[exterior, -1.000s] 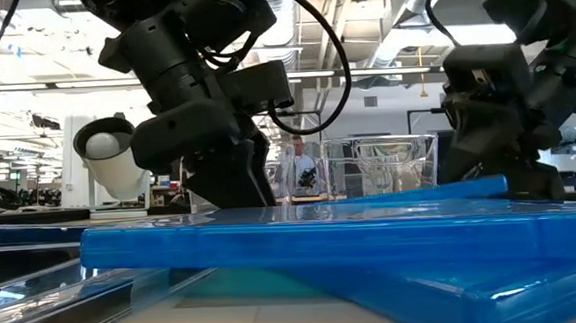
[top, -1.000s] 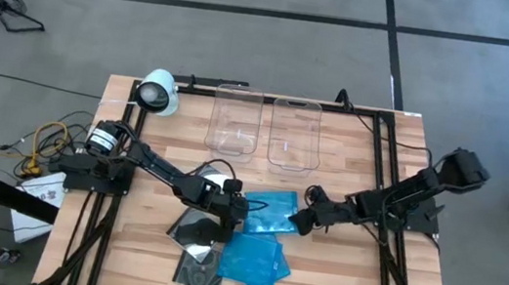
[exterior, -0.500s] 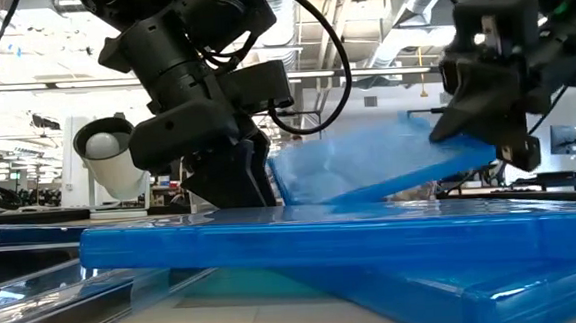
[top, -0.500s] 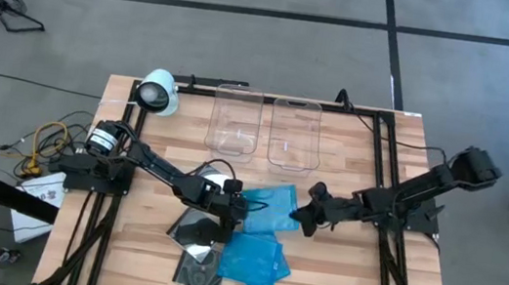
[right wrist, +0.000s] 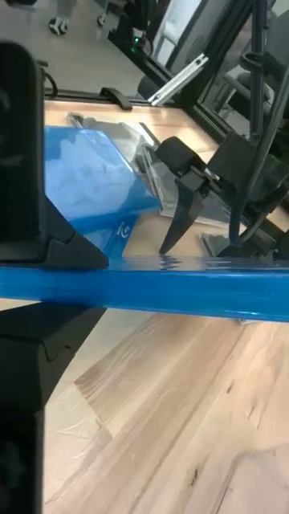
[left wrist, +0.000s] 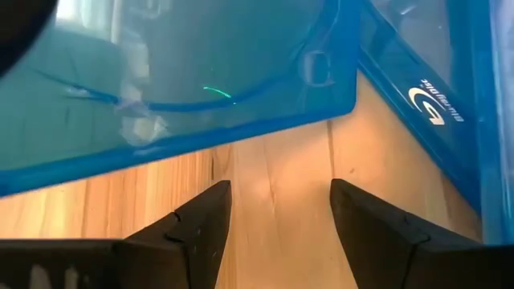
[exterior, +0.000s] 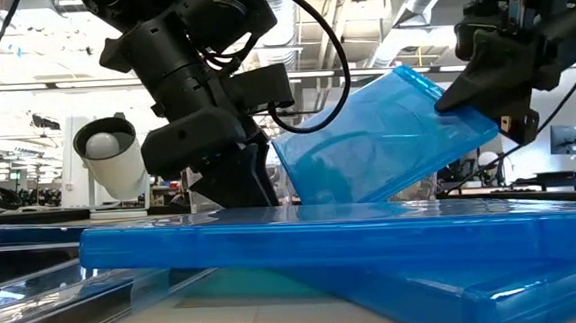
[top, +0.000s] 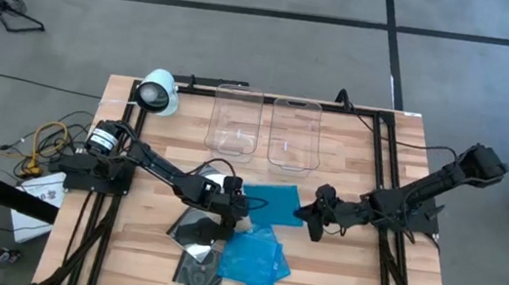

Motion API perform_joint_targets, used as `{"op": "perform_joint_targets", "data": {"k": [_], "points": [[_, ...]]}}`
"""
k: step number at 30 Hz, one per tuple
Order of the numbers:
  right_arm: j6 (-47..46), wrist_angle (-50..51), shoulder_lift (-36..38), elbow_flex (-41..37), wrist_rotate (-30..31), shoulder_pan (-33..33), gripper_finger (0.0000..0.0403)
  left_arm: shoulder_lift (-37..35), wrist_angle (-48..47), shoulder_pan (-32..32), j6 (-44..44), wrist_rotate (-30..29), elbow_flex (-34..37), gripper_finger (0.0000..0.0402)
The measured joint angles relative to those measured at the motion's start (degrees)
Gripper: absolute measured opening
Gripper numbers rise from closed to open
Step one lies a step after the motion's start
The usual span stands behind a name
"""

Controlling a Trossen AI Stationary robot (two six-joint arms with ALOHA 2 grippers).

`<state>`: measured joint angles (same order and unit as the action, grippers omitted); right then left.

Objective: Pick & place jewel cases by type
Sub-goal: Put the top blue CD case into the right transparent bin

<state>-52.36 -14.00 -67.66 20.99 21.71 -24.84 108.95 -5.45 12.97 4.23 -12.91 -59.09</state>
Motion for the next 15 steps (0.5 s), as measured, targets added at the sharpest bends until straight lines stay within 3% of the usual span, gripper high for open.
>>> {"op": "perform_joint_targets", "data": {"k": [15], "points": [[-0.06,0.62,0.4,0.0,4.21,-3.4,0.0039,-0.02,-0.24,0.04,0.02,-0.22,0.0,0.0208]]}}
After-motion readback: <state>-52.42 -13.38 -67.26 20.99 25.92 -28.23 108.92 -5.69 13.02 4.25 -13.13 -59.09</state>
